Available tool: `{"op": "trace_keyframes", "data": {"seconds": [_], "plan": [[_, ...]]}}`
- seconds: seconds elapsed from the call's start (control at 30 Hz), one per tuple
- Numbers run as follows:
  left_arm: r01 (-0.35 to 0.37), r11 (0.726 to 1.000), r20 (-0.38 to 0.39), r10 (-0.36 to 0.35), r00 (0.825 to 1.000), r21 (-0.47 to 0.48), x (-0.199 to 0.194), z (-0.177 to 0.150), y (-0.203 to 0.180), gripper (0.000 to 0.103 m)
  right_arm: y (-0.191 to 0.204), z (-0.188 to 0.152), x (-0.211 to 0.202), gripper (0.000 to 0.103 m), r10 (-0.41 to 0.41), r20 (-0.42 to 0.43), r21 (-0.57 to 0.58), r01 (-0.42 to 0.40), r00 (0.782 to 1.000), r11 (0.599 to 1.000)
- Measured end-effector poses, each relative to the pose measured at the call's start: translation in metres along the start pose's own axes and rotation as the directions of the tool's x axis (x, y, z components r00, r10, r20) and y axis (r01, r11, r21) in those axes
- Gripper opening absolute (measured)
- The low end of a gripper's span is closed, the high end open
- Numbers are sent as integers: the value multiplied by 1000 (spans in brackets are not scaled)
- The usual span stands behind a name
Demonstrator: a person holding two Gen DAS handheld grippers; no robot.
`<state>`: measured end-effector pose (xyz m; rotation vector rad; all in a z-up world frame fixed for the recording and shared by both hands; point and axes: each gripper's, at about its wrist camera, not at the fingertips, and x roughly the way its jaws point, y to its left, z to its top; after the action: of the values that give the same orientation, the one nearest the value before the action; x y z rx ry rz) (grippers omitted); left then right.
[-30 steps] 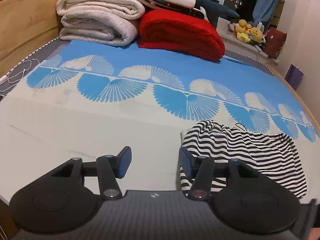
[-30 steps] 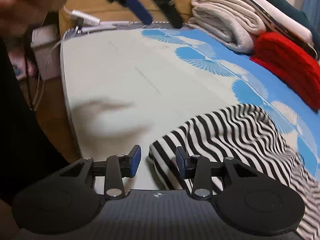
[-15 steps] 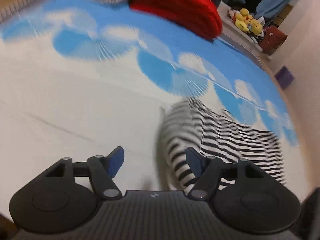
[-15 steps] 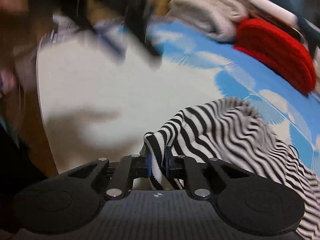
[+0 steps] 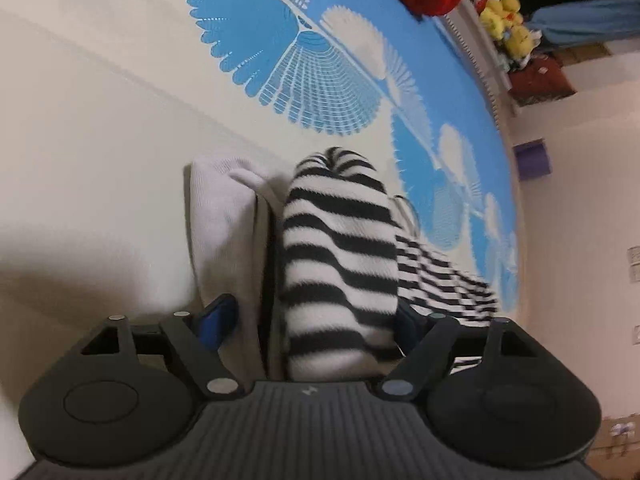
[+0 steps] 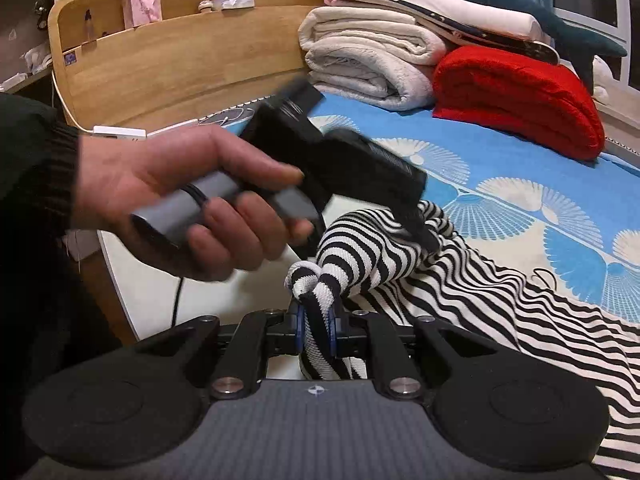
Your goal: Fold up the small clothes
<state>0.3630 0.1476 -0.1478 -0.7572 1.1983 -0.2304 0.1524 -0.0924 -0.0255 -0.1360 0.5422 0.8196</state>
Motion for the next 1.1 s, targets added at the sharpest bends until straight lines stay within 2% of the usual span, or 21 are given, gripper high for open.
{"op": "trace_keyframes", "data": {"seconds": [0.03,0.07,0.1,0.13,0.17,0.27,0.37,0.43,0.47,0.57,0.63,0.7,0.83,0.87,0.9,0.93,0.97,1.03,1.1], "plan": [[-14,1000,3,14,1000,10,3,2,0,68,-1,1,0,11,2,-2,4,-2,1000,1000],[-11,1000,0,11,1000,16,5,3,1,44,-2,1,1,11,6,-4,7,-5,1000,1000],[-6,1000,2,6,1000,23,4,3,2,30,-1,1,2,11,8,-7,10,-8,1000,1000],[-7,999,15,6,1000,37,0,4,1,17,-1,2,4,10,12,-11,13,-12,1000,1000],[-10,998,31,8,999,58,-6,4,0,14,0,4,6,10,18,-14,18,-18,1000,1000],[13,995,99,-22,995,95,-37,4,-4,13,6,13,10,8,82,15,45,-83,997,996],[18,994,192,-40,981,112,-78,4,-5,13,20,26,8,8,150,90,68,-156,985,985],[-34,992,252,2,968,123,-98,0,-4,13,21,33,7,7,185,146,124,-204,972,971],[-53,993,257,24,966,107,-100,-1,-1,13,19,35,6,7,192,167,159,-219,967,963],[-118,990,218,99,971,77,-92,0,0,13,5,32,7,6,171,150,240,-203,974,949],[-135,987,217,115,969,83,-88,0,-10,13,-7,25,2,6,131,130,276,-162,983,947],[-114,988,226,88,970,103,-86,1,-28,13,-22,20,-13,6,95,139,320,-135,986,938],[-55,981,242,8,970,187,-68,-8,-90,13,-58,7,-59,5,-14,180,414,-63,983,908],[-40,977,247,-13,969,210,-61,-11,-108,17,-67,3,-72,5,-52,191,434,-37,980,900],[-18,972,250,-43,967,234,-55,-15,-128,21,-77,-2,-88,5,-97,206,458,-8,974,889],[20,966,253,-88,963,258,-50,-21,-149,35,-88,-8,-105,5,-143,221,484,18,965,875],[69,956,253,-145,956,285,-47,-26,-166,45,-96,-15,-120,5,-186,234,508,43,954,860],[165,926,242,-255,936,339,-43,-36,-193,50,-116,-34,-157,5,-285,248,564,101,926,819],[201,909,253,-305,918,366,-42,-47,-207,50,-138,-56,-186,4,-384,203,635,177,901,752]]}}
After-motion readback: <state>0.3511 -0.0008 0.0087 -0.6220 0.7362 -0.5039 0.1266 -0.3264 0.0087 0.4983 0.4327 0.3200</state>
